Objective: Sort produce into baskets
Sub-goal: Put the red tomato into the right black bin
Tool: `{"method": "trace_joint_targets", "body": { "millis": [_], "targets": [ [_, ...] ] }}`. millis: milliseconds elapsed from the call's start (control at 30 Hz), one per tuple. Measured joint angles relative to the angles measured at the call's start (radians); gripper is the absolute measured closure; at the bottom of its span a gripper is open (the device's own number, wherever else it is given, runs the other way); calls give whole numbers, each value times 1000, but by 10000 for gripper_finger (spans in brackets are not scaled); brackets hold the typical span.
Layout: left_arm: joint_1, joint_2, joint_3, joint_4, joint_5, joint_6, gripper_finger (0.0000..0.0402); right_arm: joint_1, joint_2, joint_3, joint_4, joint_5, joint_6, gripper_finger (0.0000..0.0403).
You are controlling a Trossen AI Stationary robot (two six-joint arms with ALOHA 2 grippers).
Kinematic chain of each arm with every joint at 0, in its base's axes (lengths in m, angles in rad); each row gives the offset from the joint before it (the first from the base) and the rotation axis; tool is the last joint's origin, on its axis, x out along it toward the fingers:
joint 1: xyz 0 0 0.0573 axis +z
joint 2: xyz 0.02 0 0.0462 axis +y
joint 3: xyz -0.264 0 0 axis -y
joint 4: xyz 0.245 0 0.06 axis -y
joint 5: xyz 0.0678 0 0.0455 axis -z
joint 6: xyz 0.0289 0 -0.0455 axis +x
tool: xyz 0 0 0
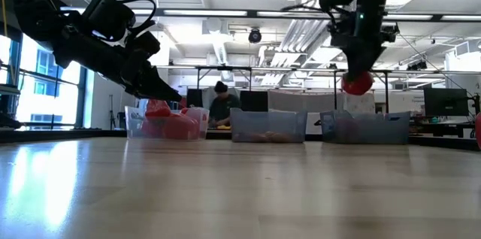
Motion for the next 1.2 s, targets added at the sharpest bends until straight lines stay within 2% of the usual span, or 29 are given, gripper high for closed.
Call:
{"method": "trace_joint_targets", "body": {
  "millis": [200,400,567,833,1200],
  "targets": [
    [0,0,0,3,-10,17,401,-288,3,-43,89,-12,-88,229],
    [0,0,0,7,-24,19,401,-428,3,-160,286,-91,-141,230],
    [0,0,0,7,-24,18,402,-444,15,-185,381,-83,-151,230],
    [0,0,0,7,-24,18,401,-442,100,-187,401,-10,-143,230],
    [0,0,0,7,-24,18,401,-450,191,-187,429,18,-136,224]
  ]
}}
